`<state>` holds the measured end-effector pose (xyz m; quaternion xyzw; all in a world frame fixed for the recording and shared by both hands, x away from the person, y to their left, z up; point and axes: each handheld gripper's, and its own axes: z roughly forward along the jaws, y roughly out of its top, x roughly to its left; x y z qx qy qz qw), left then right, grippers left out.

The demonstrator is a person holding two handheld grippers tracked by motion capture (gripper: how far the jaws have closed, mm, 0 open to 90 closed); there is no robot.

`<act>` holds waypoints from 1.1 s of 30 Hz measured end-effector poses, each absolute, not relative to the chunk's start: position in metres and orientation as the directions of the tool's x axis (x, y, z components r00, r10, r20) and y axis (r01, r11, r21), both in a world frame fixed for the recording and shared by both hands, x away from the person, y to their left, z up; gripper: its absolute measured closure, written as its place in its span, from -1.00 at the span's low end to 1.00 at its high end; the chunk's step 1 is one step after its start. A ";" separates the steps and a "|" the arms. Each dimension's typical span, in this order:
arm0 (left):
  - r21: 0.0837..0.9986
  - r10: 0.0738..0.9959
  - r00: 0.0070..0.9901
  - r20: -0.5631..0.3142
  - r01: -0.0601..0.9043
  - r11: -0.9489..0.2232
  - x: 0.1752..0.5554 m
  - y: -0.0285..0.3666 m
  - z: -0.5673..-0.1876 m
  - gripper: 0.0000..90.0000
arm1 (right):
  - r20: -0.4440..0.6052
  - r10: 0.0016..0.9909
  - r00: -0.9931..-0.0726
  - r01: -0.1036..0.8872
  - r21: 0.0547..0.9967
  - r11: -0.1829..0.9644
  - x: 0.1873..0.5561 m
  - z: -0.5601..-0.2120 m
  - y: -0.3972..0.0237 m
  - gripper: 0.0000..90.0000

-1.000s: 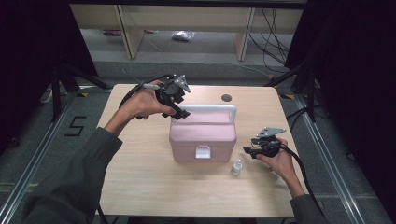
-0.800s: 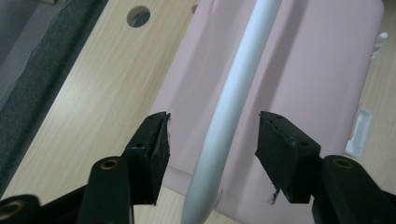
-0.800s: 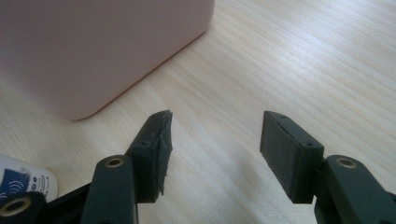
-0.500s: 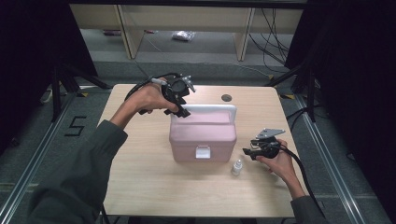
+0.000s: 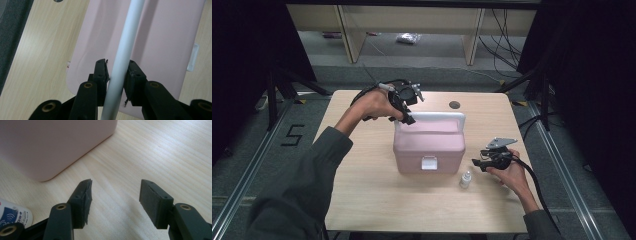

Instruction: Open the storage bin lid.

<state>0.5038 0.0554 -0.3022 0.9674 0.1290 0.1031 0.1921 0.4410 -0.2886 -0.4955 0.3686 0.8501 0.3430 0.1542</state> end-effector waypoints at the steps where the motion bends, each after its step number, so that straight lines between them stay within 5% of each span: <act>1: 0.394 0.283 0.947 0.153 0.204 -0.896 0.503 0.055 -0.302 0.62 | -0.009 0.732 -0.681 0.521 0.697 0.493 0.441 -0.496 -0.289 -0.01; 15: 0.412 0.272 0.947 0.172 0.182 -0.893 0.505 0.057 -0.285 0.64 | 0.004 0.746 -0.666 0.526 0.711 0.467 0.441 -0.493 -0.291 0.03; 22: 0.425 0.280 0.944 0.173 0.185 -0.886 0.510 0.060 -0.280 0.62 | 0.005 0.758 -0.652 0.474 0.783 0.403 0.438 -0.475 -0.300 0.36; 23: 0.427 0.281 0.944 0.172 0.186 -0.885 0.513 0.061 -0.279 0.62 | -0.033 0.747 -0.664 0.396 0.832 0.389 0.437 -0.465 -0.304 0.48; 33: 0.429 0.271 0.940 0.209 0.161 -0.889 0.523 0.062 -0.277 0.61 | 0.009 0.683 -0.731 0.282 0.914 0.291 0.428 -0.438 -0.298 0.62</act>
